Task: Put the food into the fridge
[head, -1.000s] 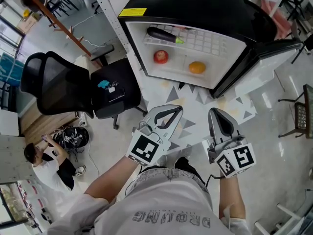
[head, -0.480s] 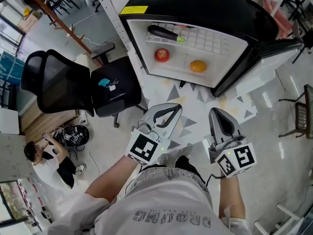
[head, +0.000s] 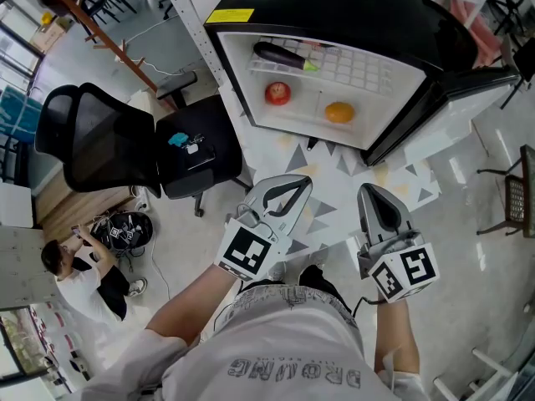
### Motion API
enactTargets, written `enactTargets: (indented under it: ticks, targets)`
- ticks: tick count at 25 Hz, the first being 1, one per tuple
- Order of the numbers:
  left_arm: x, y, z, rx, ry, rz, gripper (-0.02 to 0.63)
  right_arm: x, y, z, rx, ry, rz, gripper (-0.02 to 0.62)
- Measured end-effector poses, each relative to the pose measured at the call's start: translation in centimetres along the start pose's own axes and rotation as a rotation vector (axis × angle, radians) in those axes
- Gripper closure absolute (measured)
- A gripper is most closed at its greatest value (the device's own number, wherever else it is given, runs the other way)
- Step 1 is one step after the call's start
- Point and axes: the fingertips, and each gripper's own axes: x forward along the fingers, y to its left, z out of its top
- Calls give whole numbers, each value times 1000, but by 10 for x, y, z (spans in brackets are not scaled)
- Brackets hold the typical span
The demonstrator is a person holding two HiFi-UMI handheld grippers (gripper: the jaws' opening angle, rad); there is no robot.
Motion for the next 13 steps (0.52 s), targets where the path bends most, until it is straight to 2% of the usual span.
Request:
enactTargets:
  ticks: [13]
  targets:
    - [2,3,-2,2,5,2,600,4,-3,0,2,-3,-1,594]
